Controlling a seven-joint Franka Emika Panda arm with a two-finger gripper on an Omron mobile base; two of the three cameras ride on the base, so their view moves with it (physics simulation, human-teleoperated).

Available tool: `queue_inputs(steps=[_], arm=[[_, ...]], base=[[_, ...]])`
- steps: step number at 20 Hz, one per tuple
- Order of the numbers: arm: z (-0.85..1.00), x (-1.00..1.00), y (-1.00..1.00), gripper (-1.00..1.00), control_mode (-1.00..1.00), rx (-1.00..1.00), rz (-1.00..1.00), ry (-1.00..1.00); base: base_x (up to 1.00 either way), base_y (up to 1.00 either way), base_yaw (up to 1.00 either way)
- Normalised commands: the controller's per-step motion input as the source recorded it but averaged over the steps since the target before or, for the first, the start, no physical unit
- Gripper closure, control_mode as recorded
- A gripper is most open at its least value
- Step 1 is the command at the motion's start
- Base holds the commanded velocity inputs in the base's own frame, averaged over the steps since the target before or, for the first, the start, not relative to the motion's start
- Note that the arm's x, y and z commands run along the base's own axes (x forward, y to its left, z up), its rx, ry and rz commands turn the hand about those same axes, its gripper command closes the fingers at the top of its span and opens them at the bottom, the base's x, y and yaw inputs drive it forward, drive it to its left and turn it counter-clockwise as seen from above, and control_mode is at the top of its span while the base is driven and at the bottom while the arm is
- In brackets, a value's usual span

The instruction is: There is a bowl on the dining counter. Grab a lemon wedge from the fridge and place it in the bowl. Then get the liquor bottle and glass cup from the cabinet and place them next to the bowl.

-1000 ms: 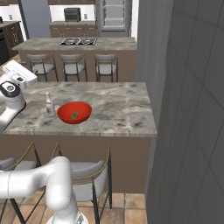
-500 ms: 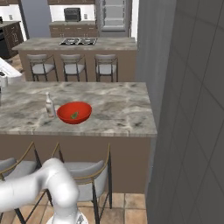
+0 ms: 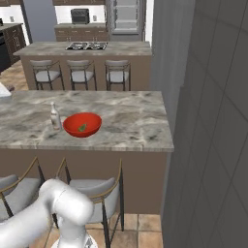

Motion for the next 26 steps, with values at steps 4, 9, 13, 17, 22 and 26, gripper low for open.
queue_inputs(steps=[4,9,13,17,22,26], arm=[[0.05,-0.71,-0.49,-1.00,-1.00,0.12,0.39,0.03],[0.08,-0.48,-0.25,-1.00,-1.00,-0.01,0.35,0.21],[0.12,-0.43,-0.28,-1.00,-1.00,-0.07,0.37,0.18],[0.34,-0.50,-0.18,-1.00,-1.00,-0.17,0.34,0.12],[0.06,-0.71,-0.10,-1.00,-1.00,-0.28,0.30,-0.01],[0.00,-1.00,-0.02,-1.00,-1.00,-0.29,0.21,-0.19]], base=[[0.00,0.00,0.00],[0.00,0.00,0.00],[0.00,0.00,0.00],[0.00,0.00,0.00],[0.00,0.00,0.00],[0.00,0.00,0.00]])
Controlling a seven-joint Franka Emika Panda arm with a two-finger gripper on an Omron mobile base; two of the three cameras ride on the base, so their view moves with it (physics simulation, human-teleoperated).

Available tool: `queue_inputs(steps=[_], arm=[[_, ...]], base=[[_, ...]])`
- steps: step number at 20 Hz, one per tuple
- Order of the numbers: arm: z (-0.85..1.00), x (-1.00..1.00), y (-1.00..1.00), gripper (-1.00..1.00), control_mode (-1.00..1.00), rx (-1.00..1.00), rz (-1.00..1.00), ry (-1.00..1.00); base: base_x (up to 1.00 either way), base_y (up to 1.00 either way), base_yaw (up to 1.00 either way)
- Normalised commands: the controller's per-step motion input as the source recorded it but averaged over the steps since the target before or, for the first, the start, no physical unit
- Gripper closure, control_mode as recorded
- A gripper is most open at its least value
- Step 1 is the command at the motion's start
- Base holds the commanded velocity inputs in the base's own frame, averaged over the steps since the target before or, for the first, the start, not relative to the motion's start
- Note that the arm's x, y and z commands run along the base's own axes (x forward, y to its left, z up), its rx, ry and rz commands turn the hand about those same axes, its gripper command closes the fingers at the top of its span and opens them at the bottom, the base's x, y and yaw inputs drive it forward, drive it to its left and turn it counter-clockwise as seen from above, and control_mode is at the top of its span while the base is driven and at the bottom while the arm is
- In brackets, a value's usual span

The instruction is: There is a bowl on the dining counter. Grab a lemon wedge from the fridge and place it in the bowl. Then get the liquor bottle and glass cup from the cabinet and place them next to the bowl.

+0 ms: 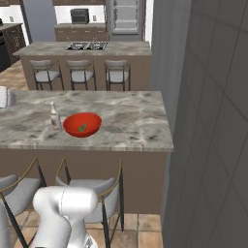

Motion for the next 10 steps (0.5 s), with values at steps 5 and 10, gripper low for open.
queue_inputs(steps=[5,10], arm=[[0.00,-1.00,-0.15,-1.00,-1.00,-0.14,0.01,-0.05],[-0.11,-0.83,-0.48,-1.00,-1.00,-0.04,-0.02,0.00]], base=[[0.00,0.00,0.00],[0.00,0.00,0.00]])
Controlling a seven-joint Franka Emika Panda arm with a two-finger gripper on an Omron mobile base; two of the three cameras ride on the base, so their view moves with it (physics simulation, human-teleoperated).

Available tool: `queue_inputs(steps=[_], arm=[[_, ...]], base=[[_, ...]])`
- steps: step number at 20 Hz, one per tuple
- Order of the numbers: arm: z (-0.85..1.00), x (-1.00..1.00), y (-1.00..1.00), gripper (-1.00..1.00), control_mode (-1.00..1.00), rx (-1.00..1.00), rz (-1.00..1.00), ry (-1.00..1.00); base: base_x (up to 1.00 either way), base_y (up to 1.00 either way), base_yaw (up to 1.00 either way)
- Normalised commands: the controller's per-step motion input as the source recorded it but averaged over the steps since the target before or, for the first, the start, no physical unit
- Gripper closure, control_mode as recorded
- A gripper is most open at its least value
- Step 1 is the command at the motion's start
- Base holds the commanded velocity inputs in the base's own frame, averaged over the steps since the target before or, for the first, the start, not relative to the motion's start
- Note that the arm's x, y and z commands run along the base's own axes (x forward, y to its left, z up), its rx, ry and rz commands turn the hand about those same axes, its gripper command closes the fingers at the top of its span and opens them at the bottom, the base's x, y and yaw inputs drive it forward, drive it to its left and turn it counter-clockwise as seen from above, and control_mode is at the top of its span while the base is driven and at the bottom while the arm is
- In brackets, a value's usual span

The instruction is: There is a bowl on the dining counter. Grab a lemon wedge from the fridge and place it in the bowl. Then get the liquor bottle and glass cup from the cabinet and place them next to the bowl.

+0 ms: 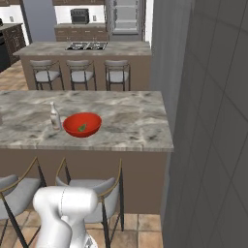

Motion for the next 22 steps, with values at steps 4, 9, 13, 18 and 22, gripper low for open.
queue_inputs(steps=[4,9,13,18,22], arm=[[-0.35,-0.50,-0.52,-1.00,-1.00,0.00,-0.01,0.02],[-0.10,-0.03,-0.22,-1.00,-1.00,0.00,-0.04,0.10],[0.07,-0.01,-0.25,-1.00,-1.00,0.02,-0.30,0.11],[0.04,-0.03,-0.43,-1.00,-1.00,0.01,-0.38,0.10],[0.00,-0.17,-0.66,-1.00,-1.00,0.00,-0.18,0.00]], base=[[0.00,0.00,0.00],[0.00,0.00,0.00],[0.00,0.00,0.00],[0.00,0.00,0.00],[0.00,0.00,0.00]])
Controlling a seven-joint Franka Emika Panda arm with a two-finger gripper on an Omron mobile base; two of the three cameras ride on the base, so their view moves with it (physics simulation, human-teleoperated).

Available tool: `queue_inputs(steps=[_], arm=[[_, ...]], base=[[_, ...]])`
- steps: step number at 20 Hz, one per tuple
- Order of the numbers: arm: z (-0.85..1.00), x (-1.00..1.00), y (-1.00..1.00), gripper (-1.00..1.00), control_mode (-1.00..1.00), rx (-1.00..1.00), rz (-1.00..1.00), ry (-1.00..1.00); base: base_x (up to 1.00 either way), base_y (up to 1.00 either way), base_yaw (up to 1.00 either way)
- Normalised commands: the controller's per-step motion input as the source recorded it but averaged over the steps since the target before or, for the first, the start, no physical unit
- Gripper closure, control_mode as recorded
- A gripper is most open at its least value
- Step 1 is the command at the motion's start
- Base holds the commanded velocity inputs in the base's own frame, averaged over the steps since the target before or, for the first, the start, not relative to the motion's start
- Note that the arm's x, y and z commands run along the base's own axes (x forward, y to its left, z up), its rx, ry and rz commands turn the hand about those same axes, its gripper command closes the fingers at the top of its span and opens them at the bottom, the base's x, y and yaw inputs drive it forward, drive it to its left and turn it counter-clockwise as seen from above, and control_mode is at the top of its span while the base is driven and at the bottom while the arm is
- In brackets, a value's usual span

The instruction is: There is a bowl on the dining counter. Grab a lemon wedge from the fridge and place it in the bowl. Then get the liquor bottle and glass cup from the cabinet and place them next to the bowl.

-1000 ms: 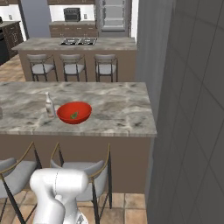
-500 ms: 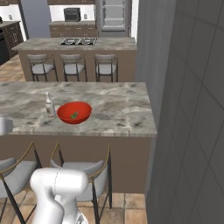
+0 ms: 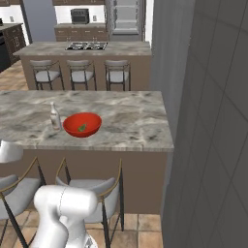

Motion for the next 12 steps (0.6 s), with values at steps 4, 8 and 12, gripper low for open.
queue_inputs(steps=[4,8,12], arm=[[0.00,-0.37,-0.60,-1.00,-1.00,0.00,-0.05,0.00],[0.00,-0.22,-0.37,-1.00,-1.00,0.00,0.08,0.00],[0.00,0.15,-0.05,-1.00,-1.00,0.00,0.11,0.00]], base=[[0.00,0.00,0.00],[0.00,0.00,0.00],[0.00,0.00,0.00]])
